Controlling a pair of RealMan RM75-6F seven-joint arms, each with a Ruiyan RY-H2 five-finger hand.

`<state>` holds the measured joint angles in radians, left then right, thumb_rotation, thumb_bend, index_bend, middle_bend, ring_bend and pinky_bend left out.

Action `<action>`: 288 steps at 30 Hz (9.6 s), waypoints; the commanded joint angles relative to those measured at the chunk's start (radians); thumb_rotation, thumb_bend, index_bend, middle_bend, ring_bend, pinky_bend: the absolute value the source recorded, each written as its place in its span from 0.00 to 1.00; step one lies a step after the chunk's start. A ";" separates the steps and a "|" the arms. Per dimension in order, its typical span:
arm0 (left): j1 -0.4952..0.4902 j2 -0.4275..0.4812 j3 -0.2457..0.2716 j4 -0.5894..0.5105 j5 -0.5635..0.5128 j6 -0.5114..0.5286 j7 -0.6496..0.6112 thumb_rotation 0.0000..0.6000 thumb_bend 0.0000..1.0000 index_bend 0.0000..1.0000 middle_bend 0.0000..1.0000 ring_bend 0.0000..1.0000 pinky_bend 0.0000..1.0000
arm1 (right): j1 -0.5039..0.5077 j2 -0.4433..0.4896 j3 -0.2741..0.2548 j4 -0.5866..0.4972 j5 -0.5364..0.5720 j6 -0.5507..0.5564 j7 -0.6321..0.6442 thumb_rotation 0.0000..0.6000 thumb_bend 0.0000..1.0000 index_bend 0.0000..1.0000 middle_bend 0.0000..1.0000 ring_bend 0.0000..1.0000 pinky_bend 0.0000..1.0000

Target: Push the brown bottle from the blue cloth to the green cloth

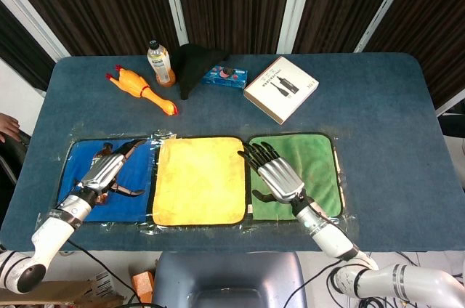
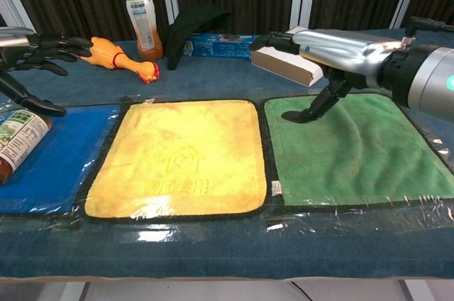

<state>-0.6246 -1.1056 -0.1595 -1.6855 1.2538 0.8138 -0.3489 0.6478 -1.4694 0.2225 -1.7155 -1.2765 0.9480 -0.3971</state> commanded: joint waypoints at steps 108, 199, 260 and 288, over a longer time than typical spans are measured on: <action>-0.074 0.106 -0.040 -0.092 -0.751 -0.571 -0.199 0.89 0.21 0.00 0.15 0.10 0.33 | -0.456 0.434 -0.399 0.268 -0.599 0.538 0.630 1.00 0.21 0.00 0.00 0.00 0.02; -0.483 -0.290 -0.060 0.214 -0.952 -0.582 -0.317 1.00 0.22 0.00 0.11 0.07 0.33 | -0.454 0.452 -0.381 0.301 -0.549 0.523 0.734 1.00 0.21 0.00 0.00 0.00 0.02; -0.686 -0.619 -0.190 0.532 -0.868 -0.731 -0.485 1.00 0.21 0.00 0.09 0.06 0.32 | -0.435 0.482 -0.373 0.331 -0.532 0.507 0.865 1.00 0.21 0.00 0.00 0.00 0.02; -0.356 -0.143 0.206 -0.316 -0.258 0.367 0.288 1.00 0.18 0.00 0.07 0.05 0.28 | -0.479 0.476 -0.370 0.282 -0.528 0.549 0.730 1.00 0.21 0.00 0.00 0.00 0.02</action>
<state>-1.1503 -1.4153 -0.1312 -1.7917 0.7561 0.9314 -0.2825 0.1769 -0.9925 -0.1503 -1.4157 -1.8097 1.4933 0.3628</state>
